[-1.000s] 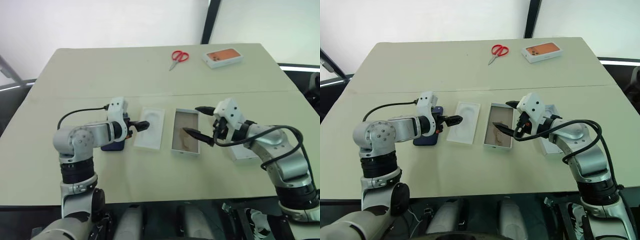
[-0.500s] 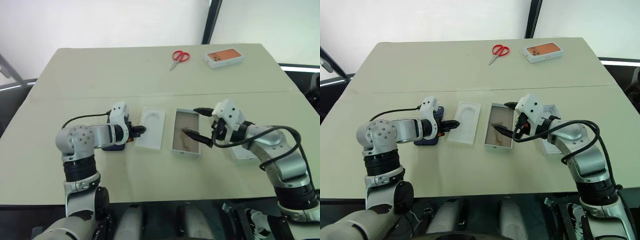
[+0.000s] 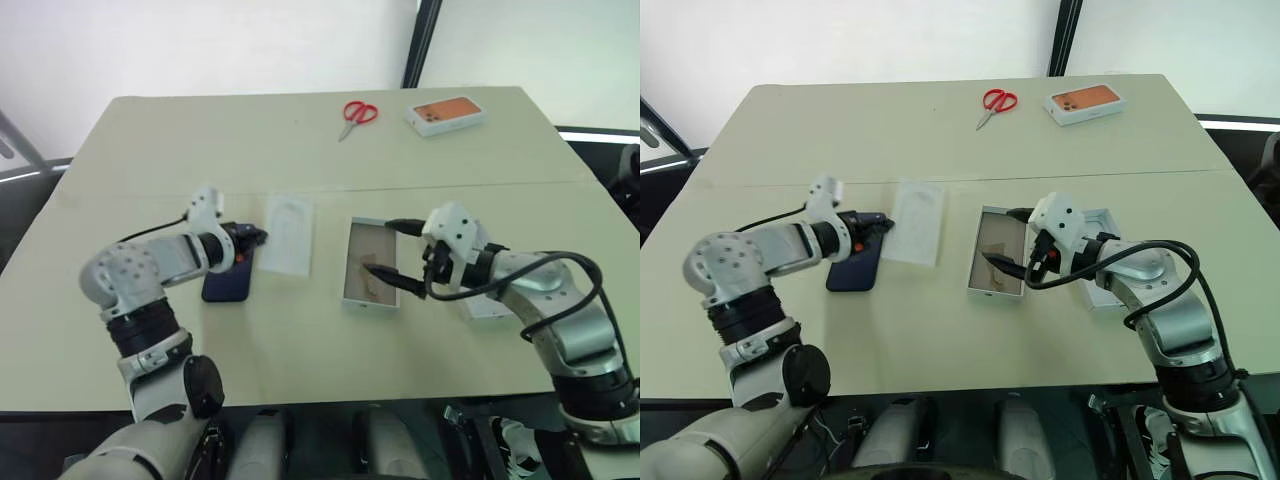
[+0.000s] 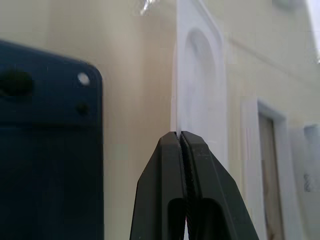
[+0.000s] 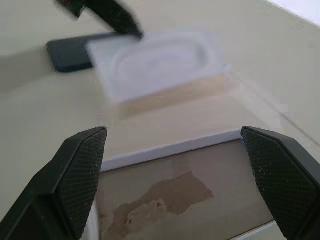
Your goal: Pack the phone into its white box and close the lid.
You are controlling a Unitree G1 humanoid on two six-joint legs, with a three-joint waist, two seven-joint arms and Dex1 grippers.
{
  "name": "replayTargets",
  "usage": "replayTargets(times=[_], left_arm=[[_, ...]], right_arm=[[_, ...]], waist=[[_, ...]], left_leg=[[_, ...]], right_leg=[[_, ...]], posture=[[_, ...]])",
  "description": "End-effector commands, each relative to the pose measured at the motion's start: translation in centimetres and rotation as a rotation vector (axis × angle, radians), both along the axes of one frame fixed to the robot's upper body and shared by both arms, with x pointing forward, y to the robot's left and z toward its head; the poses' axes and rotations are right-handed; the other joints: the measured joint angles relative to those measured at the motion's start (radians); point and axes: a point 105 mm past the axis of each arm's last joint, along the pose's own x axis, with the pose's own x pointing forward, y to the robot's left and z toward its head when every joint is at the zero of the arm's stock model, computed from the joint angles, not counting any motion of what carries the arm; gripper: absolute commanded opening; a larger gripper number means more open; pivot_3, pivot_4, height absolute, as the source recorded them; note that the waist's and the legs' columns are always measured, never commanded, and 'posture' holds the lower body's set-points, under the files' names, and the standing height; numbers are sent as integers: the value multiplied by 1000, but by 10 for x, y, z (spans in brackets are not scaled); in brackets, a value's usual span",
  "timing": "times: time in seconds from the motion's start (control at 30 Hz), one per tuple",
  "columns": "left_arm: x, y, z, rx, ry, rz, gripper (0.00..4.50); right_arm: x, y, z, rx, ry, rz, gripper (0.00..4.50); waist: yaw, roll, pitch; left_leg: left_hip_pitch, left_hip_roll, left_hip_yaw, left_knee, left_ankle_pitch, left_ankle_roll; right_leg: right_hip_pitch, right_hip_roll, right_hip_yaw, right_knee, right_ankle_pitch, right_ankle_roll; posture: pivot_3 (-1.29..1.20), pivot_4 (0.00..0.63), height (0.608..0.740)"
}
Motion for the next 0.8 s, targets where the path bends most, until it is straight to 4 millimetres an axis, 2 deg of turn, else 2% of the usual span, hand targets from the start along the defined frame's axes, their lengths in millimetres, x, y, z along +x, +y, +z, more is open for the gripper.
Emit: replayTargets(times=[0.03,0.13,0.23,0.33,0.4,0.47,0.73,0.8], left_arm=[[0,1,11,-34,-34,-13,58],[-3,-4,9,-14,-34,-38,58],[-6,-8,7,-5,-36,-58,0],[-6,-9,7,-4,-35,-63,0],[-6,-8,8,-4,-35,-61,0],[-5,-7,10,-6,-41,-60,0],[-5,-8,24,-35,-88,-82,0],[-6,-12,29,-39,-106,-105,0]], right_arm=[[-23,14,-15,-118,10,144,4500],[-27,17,-36,-201,44,181,4500],[-22,15,-50,-264,47,172,3646],[-19,13,-61,-300,55,172,2193],[-20,14,-62,-307,50,190,1037],[-22,17,-62,-310,45,219,95],[-28,35,-59,-309,-5,312,36],[-28,50,-57,-283,-19,337,36]], waist=[[2,-1,0],[1,-3,1],[1,-3,1],[1,-4,1],[1,-3,1],[1,-4,1],[1,-4,1],[0,-4,1]], left_leg=[[0,0,0,0,0,0],[0,0,-1,1,0,0],[0,1,-1,1,0,-1],[0,1,-1,1,1,-1],[0,1,-1,1,1,-1],[0,1,-1,1,1,-1],[0,1,-1,1,1,-2],[0,1,-1,1,1,-2]], right_leg=[[0,0,0,0,0,0],[0,0,0,0,0,0],[0,-1,0,1,0,0],[0,-1,0,1,0,0],[0,-1,0,1,0,0],[0,-1,0,1,0,0],[0,-1,0,1,0,0],[0,-1,0,0,0,0]], posture=[[0,150,740],[0,150,740],[0,150,740],[0,150,740],[0,150,740],[0,150,740],[0,150,740],[0,150,740]])
